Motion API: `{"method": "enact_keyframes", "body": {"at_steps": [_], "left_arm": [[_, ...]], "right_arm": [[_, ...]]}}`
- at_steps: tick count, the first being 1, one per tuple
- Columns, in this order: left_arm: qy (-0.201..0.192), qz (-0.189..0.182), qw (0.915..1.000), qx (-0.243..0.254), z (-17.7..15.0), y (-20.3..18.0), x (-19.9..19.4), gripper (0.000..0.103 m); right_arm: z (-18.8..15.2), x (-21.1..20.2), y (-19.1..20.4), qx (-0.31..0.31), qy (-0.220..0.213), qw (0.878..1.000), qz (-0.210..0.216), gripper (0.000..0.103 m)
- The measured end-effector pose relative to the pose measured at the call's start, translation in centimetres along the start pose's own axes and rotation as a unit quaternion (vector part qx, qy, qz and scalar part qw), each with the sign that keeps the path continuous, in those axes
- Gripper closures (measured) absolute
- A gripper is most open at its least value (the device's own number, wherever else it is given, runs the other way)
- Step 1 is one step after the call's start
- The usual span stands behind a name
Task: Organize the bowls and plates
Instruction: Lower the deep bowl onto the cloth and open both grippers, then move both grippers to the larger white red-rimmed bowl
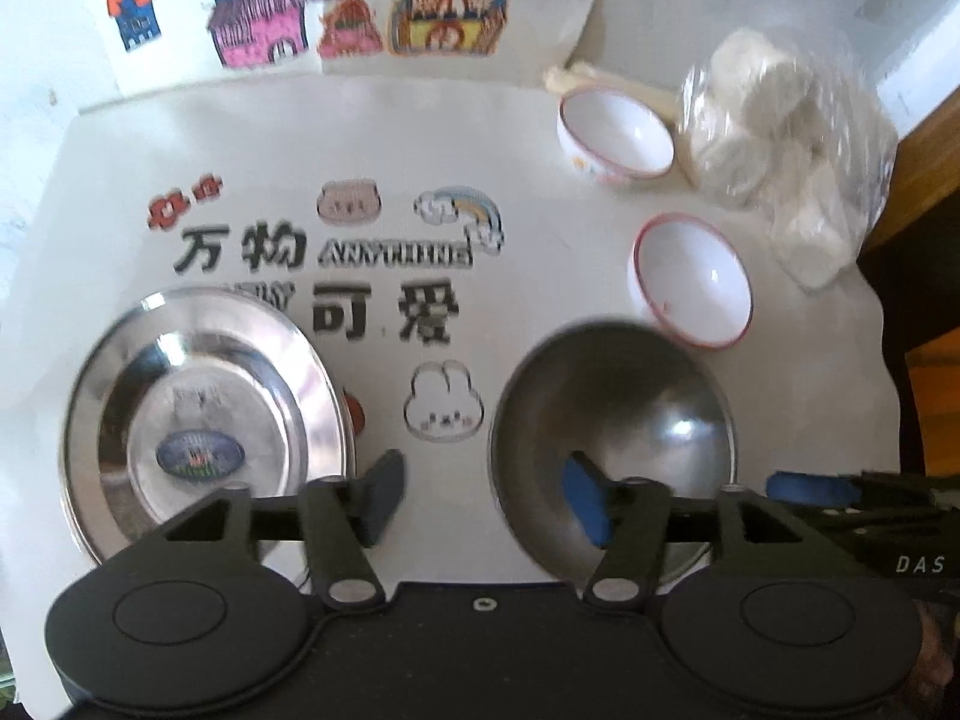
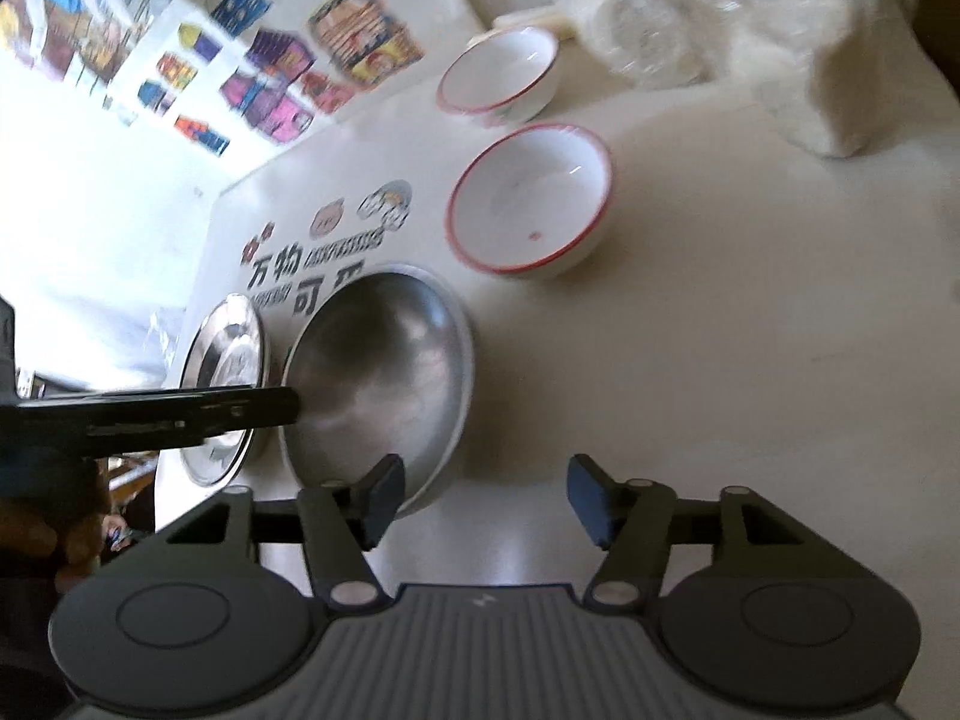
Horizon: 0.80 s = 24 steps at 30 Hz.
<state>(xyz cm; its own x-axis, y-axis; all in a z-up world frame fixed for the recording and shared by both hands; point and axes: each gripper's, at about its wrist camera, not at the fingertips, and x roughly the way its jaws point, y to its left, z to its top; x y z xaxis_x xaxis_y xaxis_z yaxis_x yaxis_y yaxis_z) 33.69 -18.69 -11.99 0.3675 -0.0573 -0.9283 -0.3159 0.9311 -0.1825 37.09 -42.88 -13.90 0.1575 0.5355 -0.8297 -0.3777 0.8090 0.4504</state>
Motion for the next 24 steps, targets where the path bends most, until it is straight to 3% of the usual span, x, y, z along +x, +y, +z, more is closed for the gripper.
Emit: {"method": "enact_keyframes", "body": {"at_steps": [4,9,13,24], "left_arm": [[-0.031,0.003,0.9995,0.003,1.6,-1.0,-0.4,0.019],[-0.05,-0.008,0.9982,0.032,4.7,-3.0,0.5,0.002],[-0.053,-0.012,0.9968,0.059,6.8,-4.9,2.2,0.001],[-0.004,0.0,0.9937,0.112,9.1,-7.8,7.5,0.001]], "right_arm": [[0.4,-0.7,-1.1,0.01,-0.022,1.0,-0.014,0.016],[1.1,-1.0,-1.7,0.011,-0.05,0.998,-0.042,0.006],[2.1,-0.9,-2.0,0.005,-0.076,0.995,-0.067,0.001],[5.1,0.4,-3.0,-0.023,-0.105,0.989,-0.103,0.001]]}}
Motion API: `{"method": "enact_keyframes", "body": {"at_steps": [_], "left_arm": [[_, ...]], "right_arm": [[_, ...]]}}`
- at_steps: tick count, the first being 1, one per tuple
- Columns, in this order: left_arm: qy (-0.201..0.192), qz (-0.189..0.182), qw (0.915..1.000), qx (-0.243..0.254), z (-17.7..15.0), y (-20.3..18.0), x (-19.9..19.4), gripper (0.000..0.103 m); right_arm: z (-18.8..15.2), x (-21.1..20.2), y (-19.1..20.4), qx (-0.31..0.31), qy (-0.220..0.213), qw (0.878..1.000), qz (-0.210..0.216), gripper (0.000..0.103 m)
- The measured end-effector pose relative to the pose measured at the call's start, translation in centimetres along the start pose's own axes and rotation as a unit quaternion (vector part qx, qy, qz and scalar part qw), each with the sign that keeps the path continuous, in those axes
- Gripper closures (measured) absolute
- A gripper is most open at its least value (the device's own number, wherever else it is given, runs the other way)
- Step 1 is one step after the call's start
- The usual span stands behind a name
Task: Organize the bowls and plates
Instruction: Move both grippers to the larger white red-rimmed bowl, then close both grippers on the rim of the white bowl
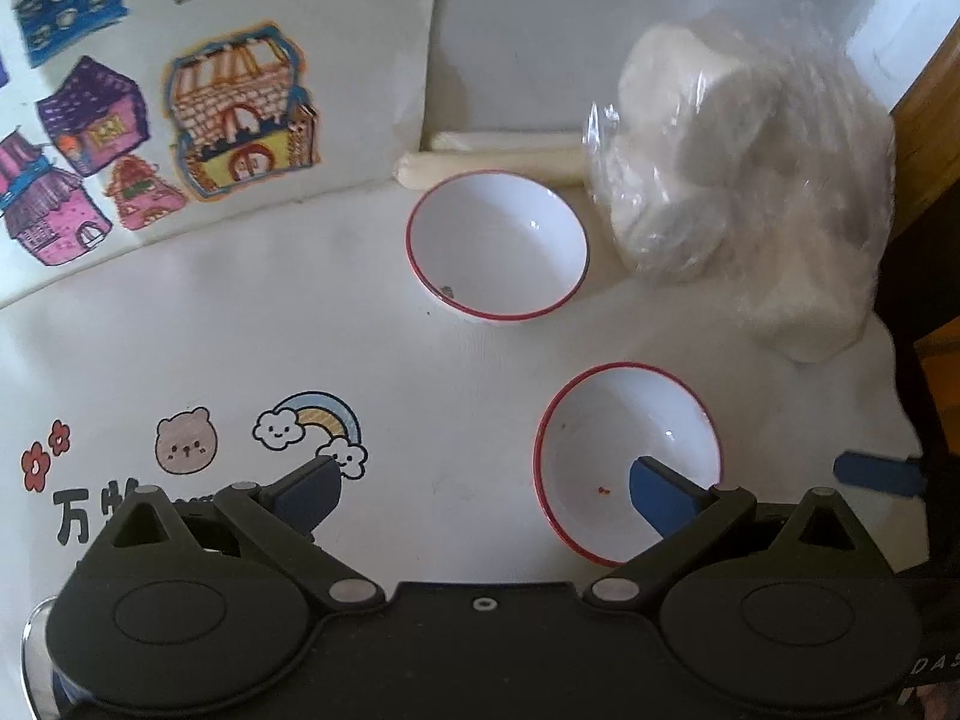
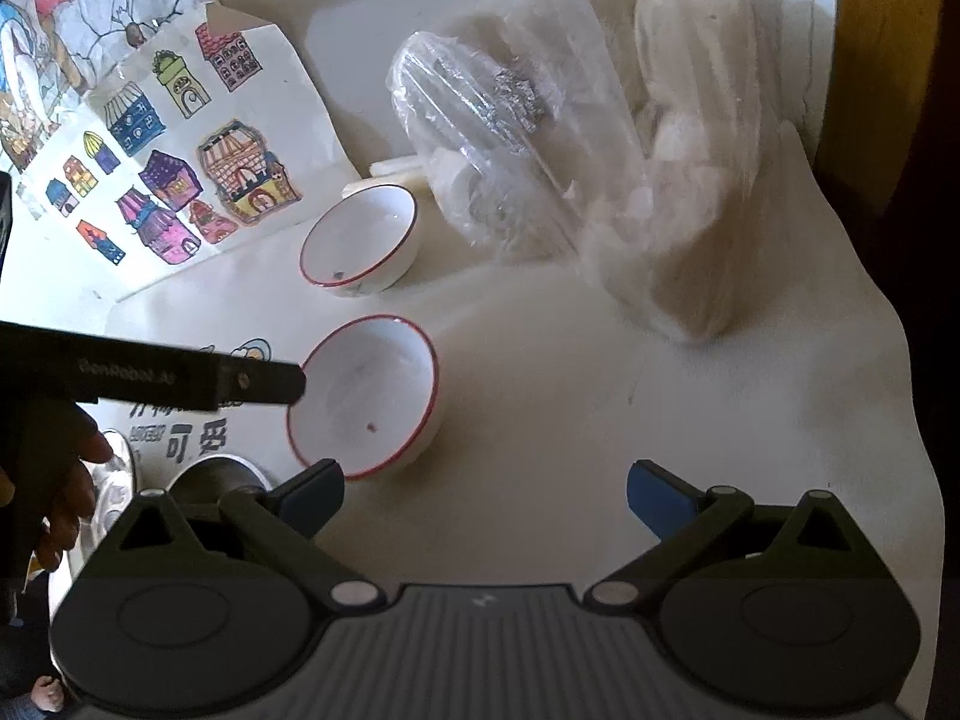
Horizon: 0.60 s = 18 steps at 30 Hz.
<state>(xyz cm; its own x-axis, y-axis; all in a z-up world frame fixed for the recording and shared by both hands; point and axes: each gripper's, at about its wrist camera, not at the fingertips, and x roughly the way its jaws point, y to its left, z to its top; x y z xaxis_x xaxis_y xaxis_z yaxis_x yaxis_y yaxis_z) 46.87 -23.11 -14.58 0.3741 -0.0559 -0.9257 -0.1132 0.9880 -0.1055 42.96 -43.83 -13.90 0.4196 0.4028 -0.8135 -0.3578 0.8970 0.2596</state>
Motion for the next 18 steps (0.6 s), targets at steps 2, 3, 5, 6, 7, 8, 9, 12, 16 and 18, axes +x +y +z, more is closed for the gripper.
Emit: {"method": "enact_keyframes", "body": {"at_steps": [2,3,5,6,7,8,9,12,16,18], "left_arm": [[0.01,0.004,0.9999,0.003,0.0,-0.1,0.5,0.001],[0.015,0.007,0.9998,0.005,0.0,-0.1,0.6,0.001],[0.02,0.013,0.9997,0.005,0.0,-0.1,0.8,0.001],[0.021,0.014,0.9997,0.005,0.0,0.0,0.9,0.001],[0.022,0.015,0.9996,0.005,-0.1,0.0,0.9,0.001],[0.023,0.017,0.9996,0.006,-0.1,0.0,0.9,0.001],[0.025,0.017,0.9995,0.006,-0.1,0.0,0.9,0.001],[0.026,0.026,0.9993,0.004,-0.2,0.1,0.9,0.001],[0.022,0.023,0.9995,-0.003,0.0,0.5,0.8,0.007],[0.024,0.018,0.9995,0.002,-0.1,0.5,0.7,0.016]], "right_arm": [[0.3,0.5,0.0,-0.006,0.0,1.0,0.0,0.002],[0.4,0.7,0.0,-0.009,0.003,1.0,0.0,0.007],[0.6,1.2,0.1,-0.015,0.006,1.0,0.002,0.012],[0.7,1.3,0.2,-0.016,0.007,1.0,0.004,0.014],[0.9,1.5,0.3,-0.017,0.007,1.0,0.007,0.016],[1.0,1.7,0.3,-0.017,0.008,1.0,0.011,0.017],[1.2,1.8,0.3,-0.018,0.009,1.0,0.015,0.019],[1.6,2.4,0.5,-0.021,0.013,0.999,0.024,0.024],[1.9,3.0,0.9,-0.026,0.02,0.999,0.031,0.043],[1.9,3.3,0.9,-0.025,0.023,0.999,0.035,0.047]]}}
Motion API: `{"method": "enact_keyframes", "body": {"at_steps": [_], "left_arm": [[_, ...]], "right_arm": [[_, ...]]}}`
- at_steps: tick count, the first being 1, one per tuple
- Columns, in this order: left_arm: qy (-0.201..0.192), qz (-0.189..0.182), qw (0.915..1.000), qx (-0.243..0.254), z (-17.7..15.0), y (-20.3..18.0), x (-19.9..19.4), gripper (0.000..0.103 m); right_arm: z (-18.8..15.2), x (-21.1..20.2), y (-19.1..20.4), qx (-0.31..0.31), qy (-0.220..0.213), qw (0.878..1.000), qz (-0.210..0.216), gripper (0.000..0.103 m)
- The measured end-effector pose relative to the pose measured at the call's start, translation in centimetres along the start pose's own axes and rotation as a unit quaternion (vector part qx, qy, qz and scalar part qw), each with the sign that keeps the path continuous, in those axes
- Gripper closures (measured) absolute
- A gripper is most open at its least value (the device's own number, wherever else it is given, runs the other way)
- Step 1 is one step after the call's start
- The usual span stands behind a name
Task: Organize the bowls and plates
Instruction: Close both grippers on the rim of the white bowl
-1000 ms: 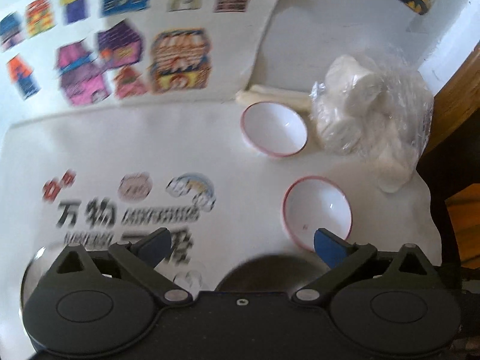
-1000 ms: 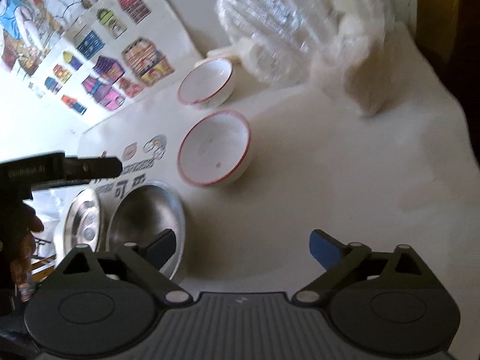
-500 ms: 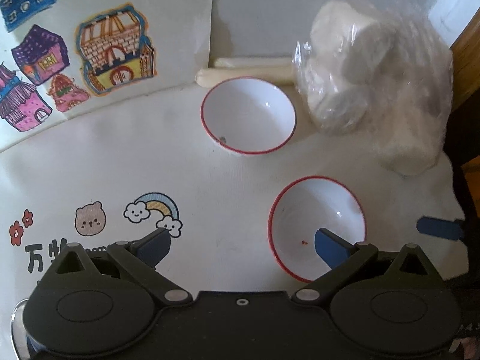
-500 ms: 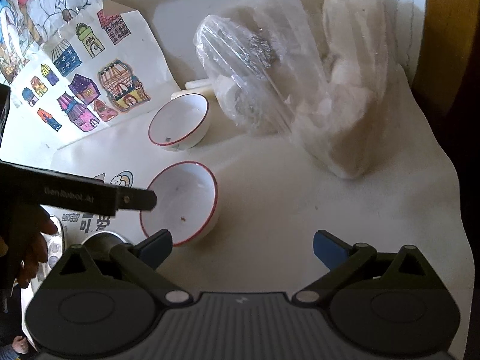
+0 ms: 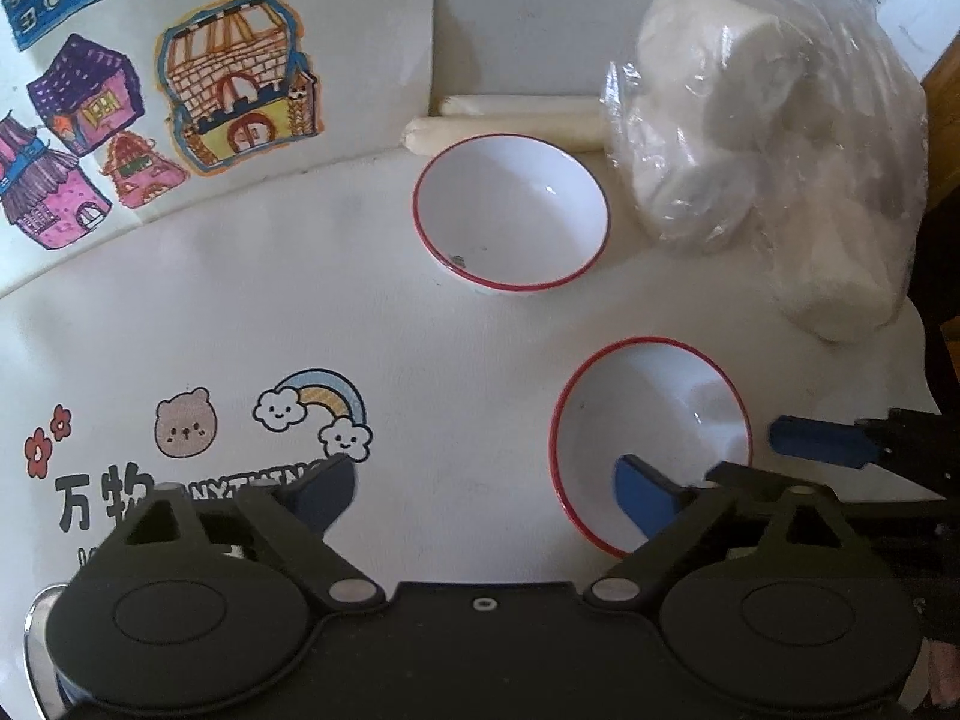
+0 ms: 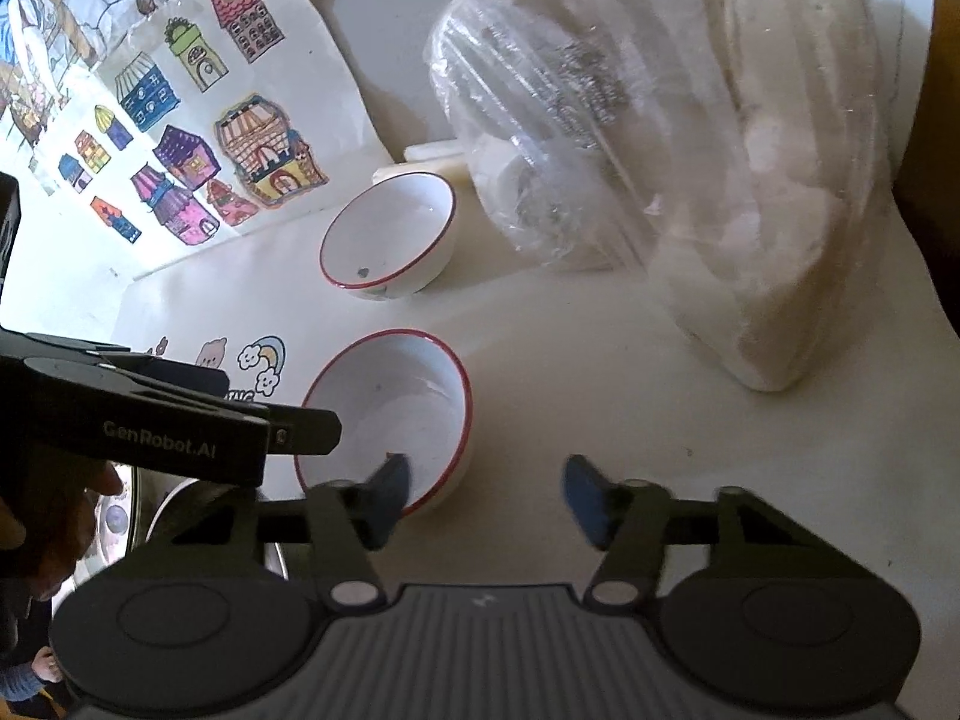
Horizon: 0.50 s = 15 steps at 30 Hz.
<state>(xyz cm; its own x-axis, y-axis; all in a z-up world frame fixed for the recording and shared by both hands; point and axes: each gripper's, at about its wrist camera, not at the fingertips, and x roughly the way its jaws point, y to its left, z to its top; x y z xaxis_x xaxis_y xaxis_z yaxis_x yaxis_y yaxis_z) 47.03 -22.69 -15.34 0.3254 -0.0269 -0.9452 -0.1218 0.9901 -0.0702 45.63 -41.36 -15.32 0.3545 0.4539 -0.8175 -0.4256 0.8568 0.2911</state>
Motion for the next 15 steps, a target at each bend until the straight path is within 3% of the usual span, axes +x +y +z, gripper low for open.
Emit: {"method": "enact_keyframes", "body": {"at_steps": [4,7,9,13,15], "left_arm": [[0.003,-0.015,0.9999,0.002,-0.1,-0.1,0.0,0.027],[0.012,-0.035,0.9993,-0.008,-0.2,0.0,0.4,0.043],[0.017,-0.044,0.9988,-0.016,-0.2,0.0,0.6,0.06],[0.028,-0.061,0.9976,-0.016,-0.2,-0.3,1.2,0.072],[0.029,-0.078,0.9963,-0.021,-0.2,-0.4,1.5,0.088]], "right_arm": [[0.0,0.2,-0.1,0.007,0.002,1.0,0.007,0.055],[0.0,0.3,-0.2,0.017,0.005,1.0,0.015,0.064],[0.1,0.4,-0.1,0.023,0.006,1.0,0.018,0.068],[0.0,0.8,-0.3,0.051,0.01,0.998,0.031,0.079],[0.0,1.0,-0.5,0.07,0.012,0.997,0.038,0.084]]}}
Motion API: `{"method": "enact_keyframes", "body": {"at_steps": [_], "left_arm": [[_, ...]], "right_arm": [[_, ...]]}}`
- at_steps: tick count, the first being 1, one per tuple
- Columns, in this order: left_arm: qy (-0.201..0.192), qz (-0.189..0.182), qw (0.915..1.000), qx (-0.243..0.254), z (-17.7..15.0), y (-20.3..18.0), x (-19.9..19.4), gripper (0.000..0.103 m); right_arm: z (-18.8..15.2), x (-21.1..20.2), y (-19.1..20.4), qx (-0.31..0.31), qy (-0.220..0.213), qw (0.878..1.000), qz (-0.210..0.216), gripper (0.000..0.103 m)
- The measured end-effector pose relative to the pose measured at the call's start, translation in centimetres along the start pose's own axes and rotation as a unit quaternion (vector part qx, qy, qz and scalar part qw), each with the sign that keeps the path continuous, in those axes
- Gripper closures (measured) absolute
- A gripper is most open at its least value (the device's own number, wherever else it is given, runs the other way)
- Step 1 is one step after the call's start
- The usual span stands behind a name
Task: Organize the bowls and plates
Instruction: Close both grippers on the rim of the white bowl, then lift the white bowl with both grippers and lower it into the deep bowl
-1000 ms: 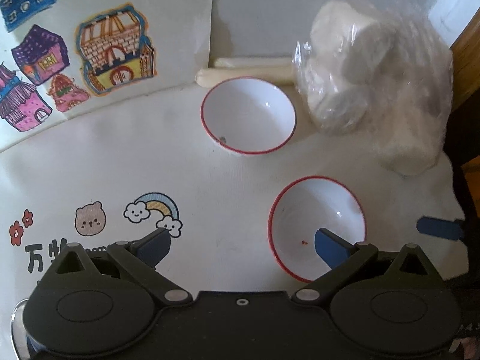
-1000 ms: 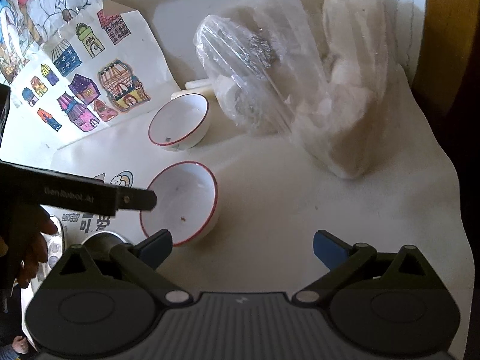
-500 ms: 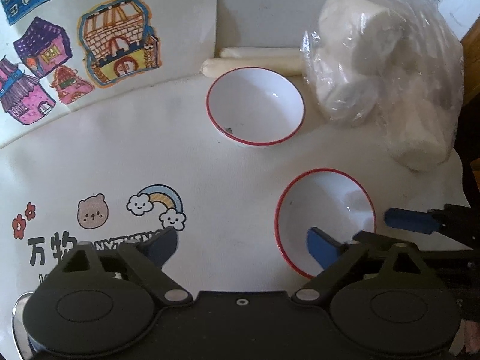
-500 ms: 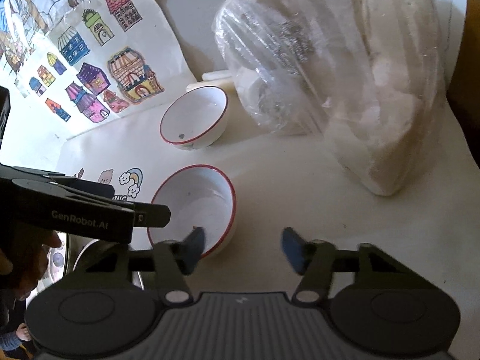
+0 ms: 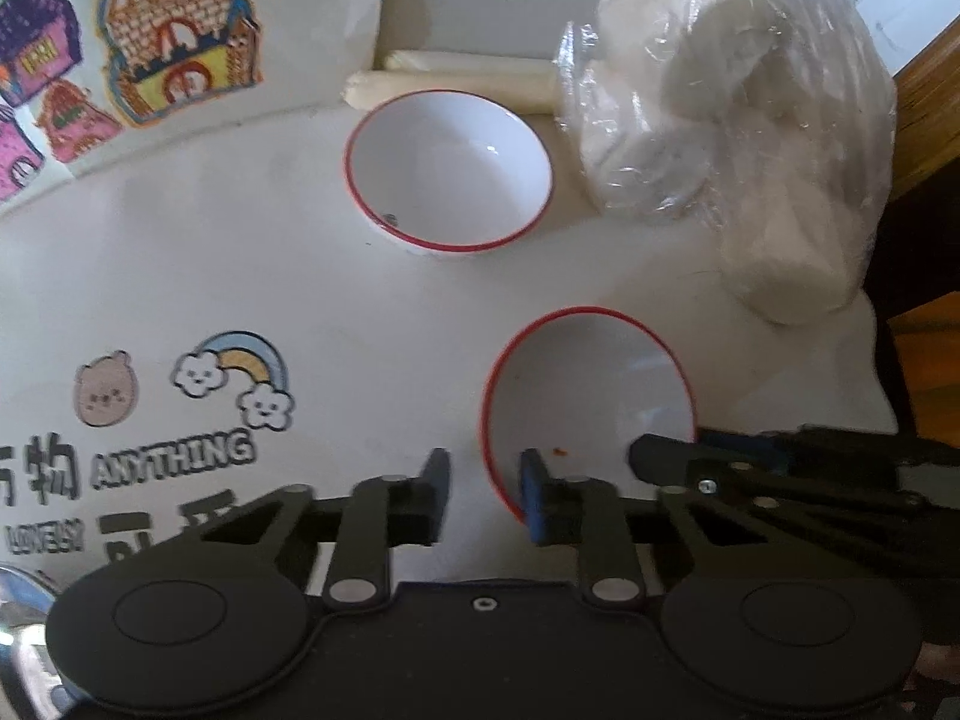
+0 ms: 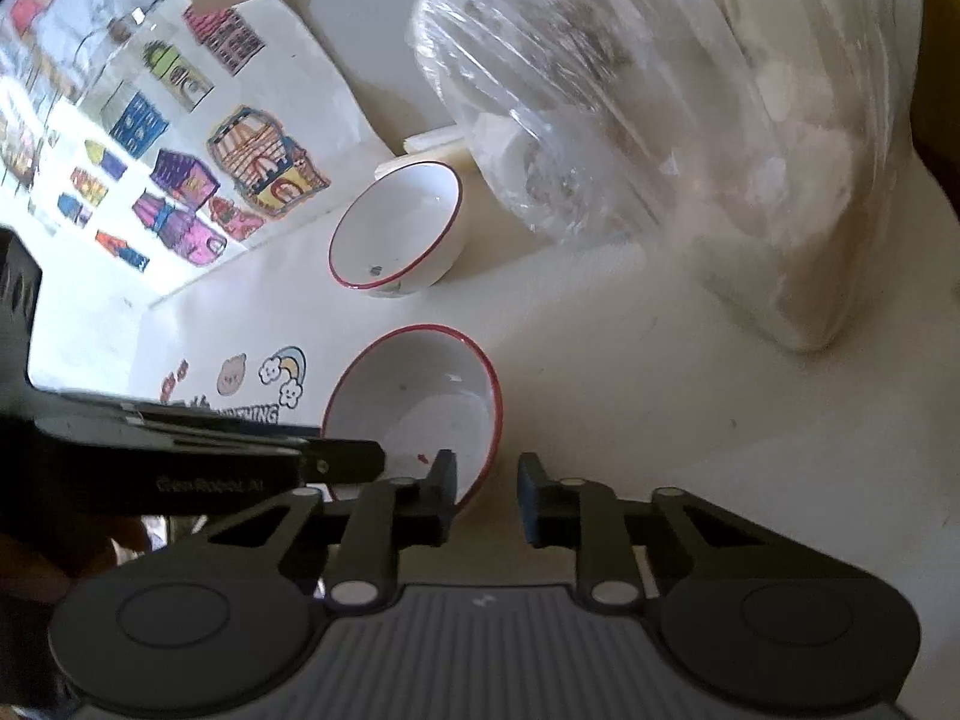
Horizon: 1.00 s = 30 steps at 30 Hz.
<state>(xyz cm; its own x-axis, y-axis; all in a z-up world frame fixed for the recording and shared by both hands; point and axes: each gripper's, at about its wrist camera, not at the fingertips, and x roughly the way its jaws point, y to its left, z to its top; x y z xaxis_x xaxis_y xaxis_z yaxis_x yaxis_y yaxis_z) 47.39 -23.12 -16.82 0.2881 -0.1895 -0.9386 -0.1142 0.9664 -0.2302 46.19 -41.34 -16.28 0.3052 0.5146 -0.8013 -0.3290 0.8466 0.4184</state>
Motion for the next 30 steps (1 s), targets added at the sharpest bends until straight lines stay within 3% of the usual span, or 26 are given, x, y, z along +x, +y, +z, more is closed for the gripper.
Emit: {"method": "enact_keyframes", "body": {"at_steps": [7,20,30], "left_arm": [[-0.008,-0.014,0.9998,0.01,-0.2,-0.5,-0.3,0.09],[-0.05,-0.046,0.9971,0.034,-3.0,0.9,-6.9,0.091],[-0.015,-0.031,0.9992,0.022,-6.8,3.2,-7.8,0.092]], "right_arm": [[-0.4,-0.5,0.1,0.021,-0.01,1.0,-0.01,0.086],[-2.4,-5.0,3.6,0.012,-0.05,0.999,0.004,0.086],[-5.9,-4.6,6.8,-0.006,-0.019,1.0,0.006,0.086]]}}
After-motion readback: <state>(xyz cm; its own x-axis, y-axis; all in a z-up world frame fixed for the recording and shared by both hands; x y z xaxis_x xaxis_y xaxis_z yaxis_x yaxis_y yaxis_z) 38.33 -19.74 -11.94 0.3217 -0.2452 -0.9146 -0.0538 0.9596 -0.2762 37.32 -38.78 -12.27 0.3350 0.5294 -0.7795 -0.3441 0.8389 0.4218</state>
